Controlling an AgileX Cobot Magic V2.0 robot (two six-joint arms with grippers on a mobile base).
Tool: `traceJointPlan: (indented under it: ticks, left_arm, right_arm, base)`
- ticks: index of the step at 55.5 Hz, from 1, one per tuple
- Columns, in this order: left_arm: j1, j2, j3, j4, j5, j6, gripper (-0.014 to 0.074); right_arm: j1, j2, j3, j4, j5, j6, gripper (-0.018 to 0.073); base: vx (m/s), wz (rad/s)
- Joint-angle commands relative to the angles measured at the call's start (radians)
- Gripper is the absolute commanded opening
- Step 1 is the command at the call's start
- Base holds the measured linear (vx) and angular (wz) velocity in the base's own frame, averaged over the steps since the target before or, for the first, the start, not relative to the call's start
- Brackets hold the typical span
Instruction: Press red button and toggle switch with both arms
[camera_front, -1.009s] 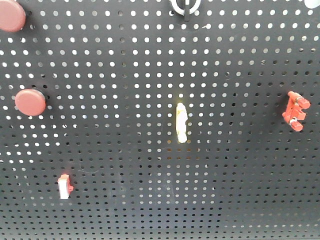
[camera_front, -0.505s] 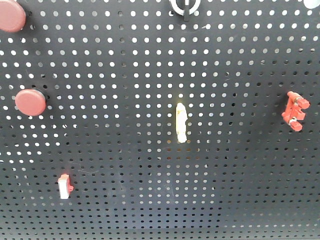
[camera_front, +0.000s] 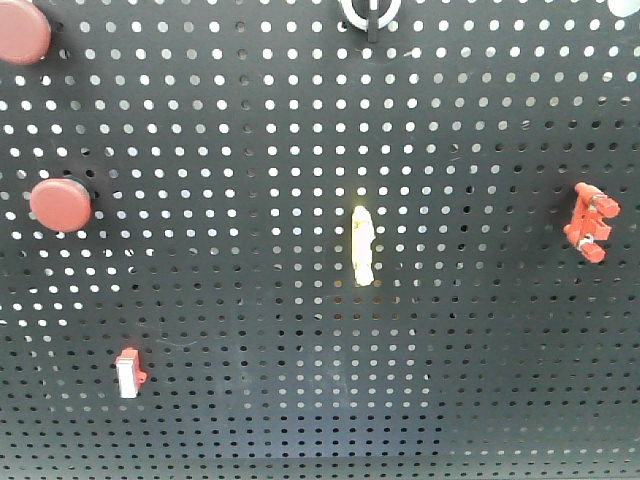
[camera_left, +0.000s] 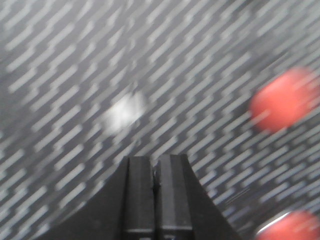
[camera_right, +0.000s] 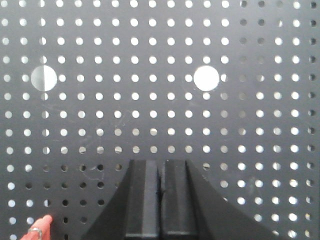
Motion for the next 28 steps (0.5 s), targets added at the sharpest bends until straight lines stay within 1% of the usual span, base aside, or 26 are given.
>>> traceJointPlan:
  ticks: [1,9,15,22,28]
  left_arm:
    - [-0.067,0.055,-0.093,-0.012,-0.082,-0.001,0.0002]
    - [-0.164,0.148,-0.204,-0.012,-0.056,-0.001,0.0002]
    - [-0.220,0.208,-0.264,-0.012,-0.029,-0.001,0.0002]
    - [-0.246,0.267,-0.306,-0.012,-0.029,-0.001,0.0002]
    - [-0.248,0.305,-0.316,-0.011,-0.036,0.006,0.0002]
  right_arm:
    - [0.000,0.015,-0.032,-0.007,-0.083,-0.001,0.0000]
    - [0.000,0.017,-0.032,-0.007,-0.085,-0.001,0.0000]
    - [0.000,0.017,-0.032,-0.007,-0.085,-0.001,0.0000]
    - [0.000,0.017,-0.032,-0.007,-0.090,-0.001,0.0000]
    - [0.000,0.017,-0.032,-0.007,-0.093,-0.001,0.0000]
  base:
    - [0.00,0.00]
    - [0.00,0.00]
    - [0.00,0.00]
    - [0.00,0.00]
    - [0.00,0.00]
